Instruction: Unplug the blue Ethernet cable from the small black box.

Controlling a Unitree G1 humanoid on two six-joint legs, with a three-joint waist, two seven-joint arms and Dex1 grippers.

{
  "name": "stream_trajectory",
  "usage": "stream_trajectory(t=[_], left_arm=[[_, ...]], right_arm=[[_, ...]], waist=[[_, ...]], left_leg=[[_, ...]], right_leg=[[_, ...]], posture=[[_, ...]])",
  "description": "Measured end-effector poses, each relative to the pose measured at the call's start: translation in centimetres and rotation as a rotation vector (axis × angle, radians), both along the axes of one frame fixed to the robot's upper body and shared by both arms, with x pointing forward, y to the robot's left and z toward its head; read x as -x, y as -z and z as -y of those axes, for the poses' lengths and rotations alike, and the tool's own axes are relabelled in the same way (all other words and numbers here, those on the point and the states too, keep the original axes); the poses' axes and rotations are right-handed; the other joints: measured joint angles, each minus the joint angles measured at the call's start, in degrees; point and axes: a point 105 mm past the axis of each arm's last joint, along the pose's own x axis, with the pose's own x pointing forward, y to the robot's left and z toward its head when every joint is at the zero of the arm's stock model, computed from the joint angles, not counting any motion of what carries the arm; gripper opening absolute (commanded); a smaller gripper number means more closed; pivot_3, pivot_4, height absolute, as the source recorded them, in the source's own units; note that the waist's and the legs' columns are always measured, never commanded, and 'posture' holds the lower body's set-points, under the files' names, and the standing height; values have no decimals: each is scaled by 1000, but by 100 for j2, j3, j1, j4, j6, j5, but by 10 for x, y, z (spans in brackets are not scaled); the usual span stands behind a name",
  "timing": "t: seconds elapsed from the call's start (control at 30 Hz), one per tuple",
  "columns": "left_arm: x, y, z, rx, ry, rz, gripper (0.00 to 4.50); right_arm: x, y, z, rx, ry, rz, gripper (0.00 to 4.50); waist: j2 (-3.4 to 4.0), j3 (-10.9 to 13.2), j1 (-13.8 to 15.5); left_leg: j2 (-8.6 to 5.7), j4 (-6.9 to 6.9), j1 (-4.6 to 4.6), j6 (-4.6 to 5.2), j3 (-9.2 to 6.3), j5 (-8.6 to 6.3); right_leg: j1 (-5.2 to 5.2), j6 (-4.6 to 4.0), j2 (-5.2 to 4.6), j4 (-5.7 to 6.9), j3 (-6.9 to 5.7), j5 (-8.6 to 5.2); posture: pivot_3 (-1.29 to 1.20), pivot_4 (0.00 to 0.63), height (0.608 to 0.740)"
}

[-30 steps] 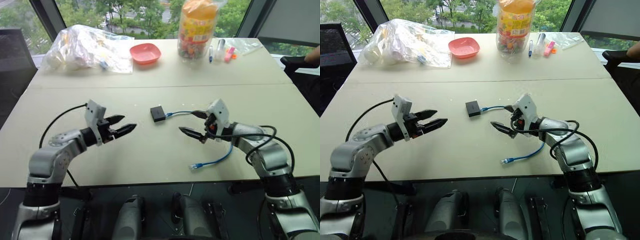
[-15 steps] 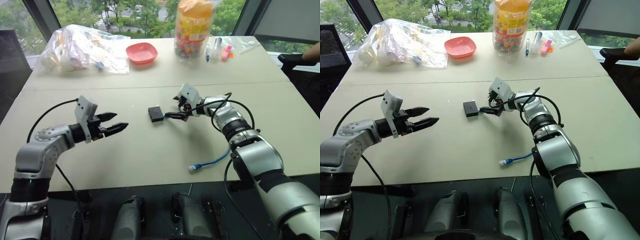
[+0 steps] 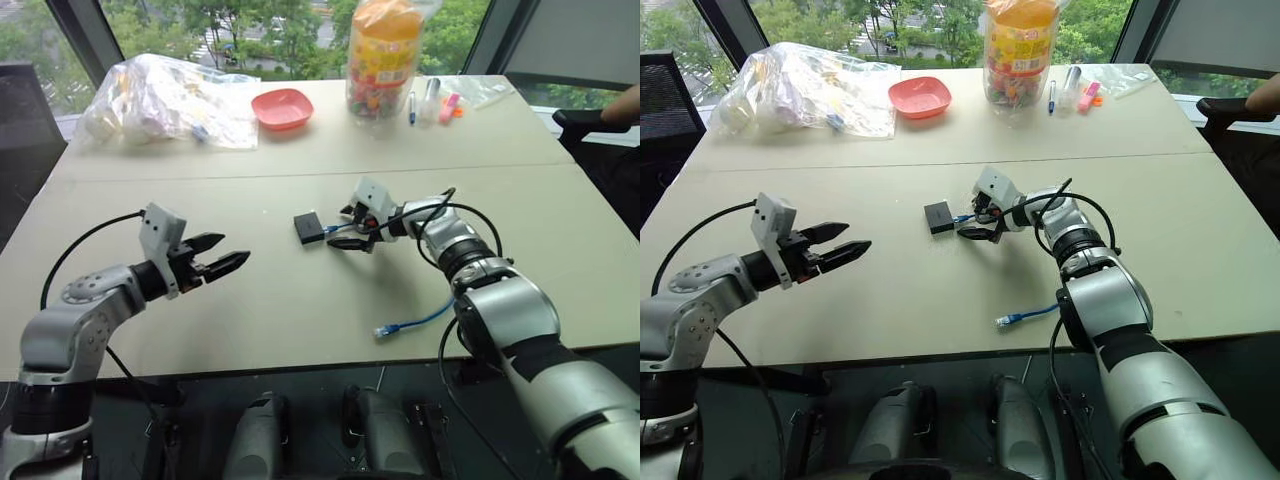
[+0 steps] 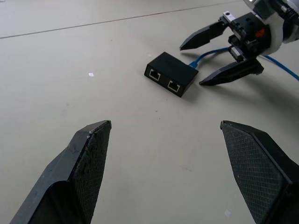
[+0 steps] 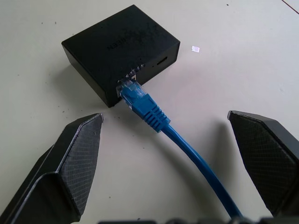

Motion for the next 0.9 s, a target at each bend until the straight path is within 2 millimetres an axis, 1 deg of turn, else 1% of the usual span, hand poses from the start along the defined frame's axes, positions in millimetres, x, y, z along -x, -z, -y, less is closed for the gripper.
stream_trajectory(t=[0.03,0.07,0.1,0.23,0.27,0.37,0.43,0.53,0.57,0.6,0.67,0.7,0.77,0.83,0.9], left_arm=[[-1,-1,0,-1,-1,4,3900],[-2,0,1,-4,1,3,3900],[-2,1,2,-8,3,-2,3900],[-4,6,4,-6,10,-19,3900],[-4,6,4,-4,10,-21,3900],[-7,6,1,6,6,-26,3900],[-12,7,-1,31,-1,-35,3900],[-32,-9,-5,190,-17,-39,3900],[-40,-17,-3,246,10,-39,3900],[-44,-24,-1,273,38,-35,3900],[-56,-38,13,325,144,-45,3900],[-61,-46,20,347,191,-44,3900],[-77,-60,36,386,279,-58,3900],[-86,-72,44,381,327,-37,3900],[-93,-78,55,359,366,-22,3900]], right_arm=[[1,1,-3,1,-10,-5,3120],[3,3,-6,13,-31,-8,2575],[5,4,-8,27,-52,-8,2127],[8,4,-12,85,-116,20,234],[8,3,-12,106,-127,44,103],[2,0,-8,196,-133,155,103],[-4,-5,-1,283,-134,277,103],[-13,-18,23,442,-129,529,103],[-14,-24,33,473,-123,621,103],[-15,-31,35,480,-121,694,103],[-12,-49,33,487,-147,860,103],[-10,-57,26,483,-168,933,103],[-5,-72,16,480,-203,1067,103],[-1,-82,8,461,-216,1146,103],[-1,-88,11,466,-205,1190,103]], waist=[[0,0,-12],[1,0,-25],[0,0,-29],[0,-3,-10],[0,-3,0],[1,-3,20],[1,-3,54],[2,-1,141],[1,-1,176],[0,-1,166],[0,0,141],[-4,-1,124],[-6,1,89],[-6,1,38],[-6,1,13]], left_leg=[[2,0,6,0,3,0],[4,-2,20,0,5,0],[7,-4,31,0,5,0],[11,-4,41,-8,3,-4],[12,-3,42,-17,3,-9],[11,-3,41,-22,4,-10],[9,-3,38,-23,6,-10],[2,2,12,-26,7,-7],[-4,4,0,-25,6,-7],[-8,5,-12,-20,10,-4],[-32,3,-32,-3,16,4],[-35,2,-46,-2,25,5],[-36,1,-52,-2,29,7],[-36,-2,-48,-2,34,7],[-36,-2,-46,-2,36,7]], right_leg=[[3,0,2,1,0,0],[13,-1,2,3,1,-1],[22,-3,4,3,1,-2],[28,-7,5,5,1,-4],[28,-9,4,5,1,-4],[27,-10,0,2,1,-4],[26,-11,-5,0,1,-4],[14,-11,-13,-7,0,-5],[8,-10,-15,-8,0,-4],[-4,-9,-15,-9,2,-4],[-23,8,-15,-2,6,-1],[-33,23,-13,-1,4,5],[-40,25,-9,4,2,5],[-38,31,-9,2,2,1],[-35,31,-10,2,3,1]], posture=[[0,150,740],[0,150,740],[0,150,740],[0,150,740],[0,150,740],[0,150,740],[0,150,740],[0,150,740],[0,150,740],[0,150,740],[0,150,740],[0,150,740],[0,150,740],[0,150,740],[0,150,740]])
